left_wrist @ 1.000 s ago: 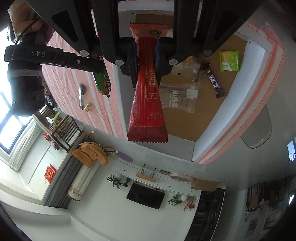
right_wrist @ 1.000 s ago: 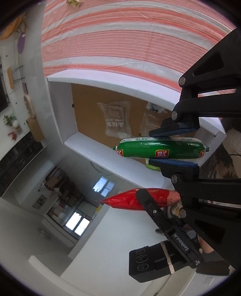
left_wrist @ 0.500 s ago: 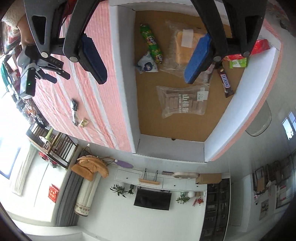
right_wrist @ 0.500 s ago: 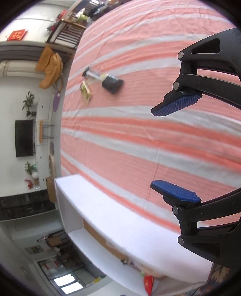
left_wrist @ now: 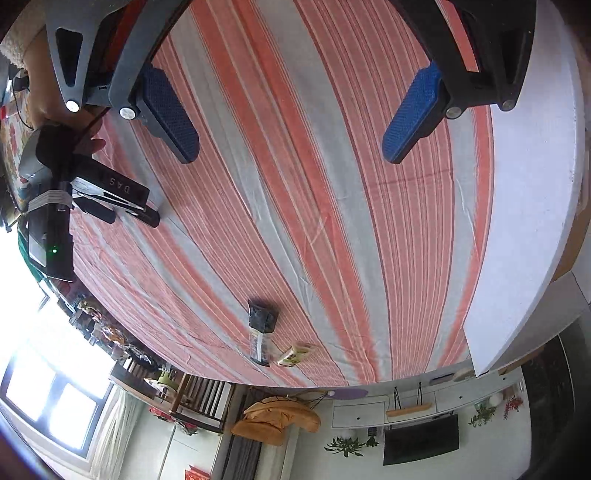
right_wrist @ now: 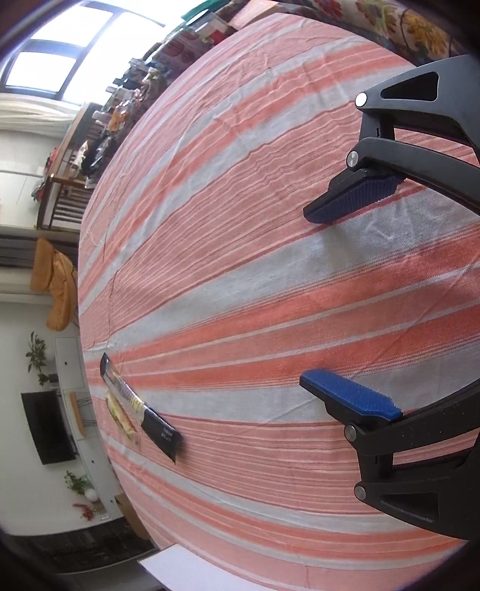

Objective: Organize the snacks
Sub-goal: 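Move the right tool to the black-and-clear snack bar and grasp it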

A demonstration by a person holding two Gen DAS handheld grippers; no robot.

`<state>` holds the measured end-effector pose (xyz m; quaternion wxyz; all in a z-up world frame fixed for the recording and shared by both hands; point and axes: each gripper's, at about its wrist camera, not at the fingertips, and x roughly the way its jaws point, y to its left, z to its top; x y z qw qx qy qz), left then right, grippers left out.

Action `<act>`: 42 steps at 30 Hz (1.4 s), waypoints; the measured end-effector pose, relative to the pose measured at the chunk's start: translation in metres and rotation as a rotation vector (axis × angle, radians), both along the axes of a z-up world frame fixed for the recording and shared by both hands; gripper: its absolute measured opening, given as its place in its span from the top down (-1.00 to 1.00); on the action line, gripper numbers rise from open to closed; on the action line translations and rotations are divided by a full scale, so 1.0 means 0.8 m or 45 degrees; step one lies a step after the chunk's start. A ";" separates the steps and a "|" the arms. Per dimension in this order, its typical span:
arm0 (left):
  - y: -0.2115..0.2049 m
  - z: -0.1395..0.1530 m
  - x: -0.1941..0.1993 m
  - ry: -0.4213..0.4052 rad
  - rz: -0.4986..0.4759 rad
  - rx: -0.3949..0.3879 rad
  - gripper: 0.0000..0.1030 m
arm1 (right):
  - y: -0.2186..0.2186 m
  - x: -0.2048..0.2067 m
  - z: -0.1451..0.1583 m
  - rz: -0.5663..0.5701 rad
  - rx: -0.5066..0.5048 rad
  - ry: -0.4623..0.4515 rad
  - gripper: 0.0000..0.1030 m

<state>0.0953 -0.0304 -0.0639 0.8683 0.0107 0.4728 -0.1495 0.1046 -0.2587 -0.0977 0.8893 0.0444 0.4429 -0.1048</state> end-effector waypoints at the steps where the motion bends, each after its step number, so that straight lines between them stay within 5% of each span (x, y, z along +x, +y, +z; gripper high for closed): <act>1: -0.003 -0.008 0.011 0.000 0.020 0.032 -0.92 | -0.006 0.000 -0.001 -0.012 0.036 -0.005 -0.78; 15: -0.007 -0.072 0.091 -0.047 0.163 0.205 -0.95 | -0.005 0.003 -0.003 -0.021 0.028 -0.009 -0.79; 39: 0.013 -0.078 0.096 -0.081 0.181 0.141 -1.00 | -0.001 0.007 -0.003 0.059 0.065 0.072 -0.87; 42: 0.013 -0.078 0.096 -0.080 0.181 0.140 -1.00 | -0.013 0.030 0.006 0.053 0.200 0.107 -0.85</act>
